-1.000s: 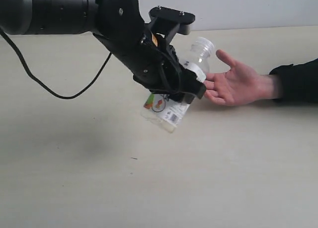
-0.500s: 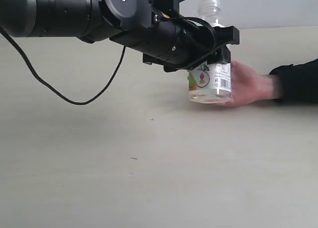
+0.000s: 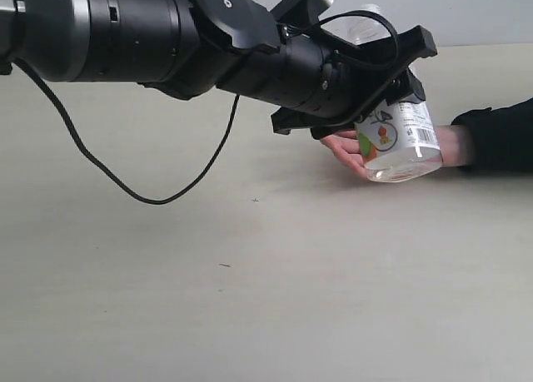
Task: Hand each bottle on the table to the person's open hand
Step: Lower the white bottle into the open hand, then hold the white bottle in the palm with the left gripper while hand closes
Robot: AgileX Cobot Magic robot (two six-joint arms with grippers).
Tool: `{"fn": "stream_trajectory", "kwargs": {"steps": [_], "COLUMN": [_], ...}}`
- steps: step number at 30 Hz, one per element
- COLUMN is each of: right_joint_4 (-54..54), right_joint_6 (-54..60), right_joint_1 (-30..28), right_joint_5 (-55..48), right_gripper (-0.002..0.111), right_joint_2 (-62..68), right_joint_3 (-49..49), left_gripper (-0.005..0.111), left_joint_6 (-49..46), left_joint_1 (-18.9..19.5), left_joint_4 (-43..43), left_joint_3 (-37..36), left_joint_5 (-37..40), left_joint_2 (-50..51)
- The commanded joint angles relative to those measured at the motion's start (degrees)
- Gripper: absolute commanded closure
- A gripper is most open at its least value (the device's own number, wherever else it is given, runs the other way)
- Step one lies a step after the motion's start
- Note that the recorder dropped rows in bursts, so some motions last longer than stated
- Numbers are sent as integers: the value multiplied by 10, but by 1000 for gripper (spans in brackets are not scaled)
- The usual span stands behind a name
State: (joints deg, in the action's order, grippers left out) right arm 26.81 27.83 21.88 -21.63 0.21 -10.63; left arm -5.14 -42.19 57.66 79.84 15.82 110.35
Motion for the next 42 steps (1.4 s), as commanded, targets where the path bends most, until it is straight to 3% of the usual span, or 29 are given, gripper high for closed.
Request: {"fn": "stream_trajectory", "kwargs": {"steps": [1,13,22,26,30,34,36,42], "right_joint_4": [1,1,1,1,1,1,1,1], "right_joint_6": [1,1,1,1,1,1,1,1], "right_joint_1": [1,1,1,1,1,1,1,1], "right_joint_5": [1,1,1,1,1,1,1,1], "right_gripper": [106,106,106,106,106,106,106,106], "right_joint_2": [-2,-2,-2,-2,-2,-2,-2,-2], "right_joint_3": [1,1,1,1,1,1,1,1], "left_gripper": [107,107,107,107,107,107,107,107], "left_joint_6": [-5,-5,-2,-1,-1,-4,-18,-33], "left_joint_1": [0,0,0,0,-2,-32,-44,-50], "left_joint_4": [-3,-4,217,228,245,254,254,256], "left_joint_3": [3,3,3,3,3,5,21,104], "left_joint_5": [4,-5,-22,-32,-65,-200,-232,-216], "left_joint_2": [2,3,3,5,17,26,34,81]}}
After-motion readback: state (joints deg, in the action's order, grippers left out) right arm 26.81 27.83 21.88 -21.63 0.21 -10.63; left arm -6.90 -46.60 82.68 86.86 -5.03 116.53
